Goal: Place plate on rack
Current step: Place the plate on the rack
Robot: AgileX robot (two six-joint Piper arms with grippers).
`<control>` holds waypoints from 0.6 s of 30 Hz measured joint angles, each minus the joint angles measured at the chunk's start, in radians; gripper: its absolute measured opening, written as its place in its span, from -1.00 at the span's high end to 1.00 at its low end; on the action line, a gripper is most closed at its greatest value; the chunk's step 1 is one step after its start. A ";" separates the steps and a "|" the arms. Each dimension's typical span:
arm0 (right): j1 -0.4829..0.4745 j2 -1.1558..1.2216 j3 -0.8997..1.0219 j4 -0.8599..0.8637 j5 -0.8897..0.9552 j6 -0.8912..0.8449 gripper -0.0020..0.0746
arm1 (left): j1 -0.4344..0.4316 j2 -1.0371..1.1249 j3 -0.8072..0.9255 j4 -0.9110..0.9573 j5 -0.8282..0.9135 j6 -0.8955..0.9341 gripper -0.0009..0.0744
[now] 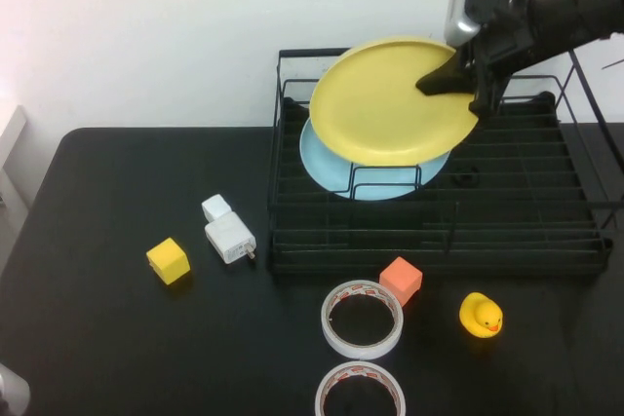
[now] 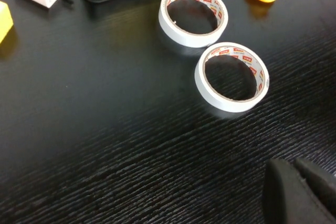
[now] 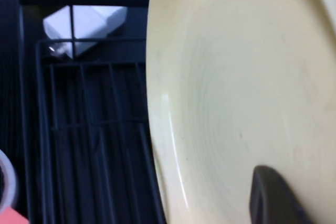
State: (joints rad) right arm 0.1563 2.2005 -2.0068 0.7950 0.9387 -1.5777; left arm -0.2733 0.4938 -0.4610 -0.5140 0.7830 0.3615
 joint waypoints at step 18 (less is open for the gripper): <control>0.000 0.030 0.000 0.031 -0.010 0.029 0.40 | 0.000 0.000 0.000 0.007 0.006 0.000 0.98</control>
State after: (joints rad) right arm 0.1563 2.2309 -2.0068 0.8258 0.9285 -1.5491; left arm -0.2733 0.4938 -0.4610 -0.5073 0.7892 0.3615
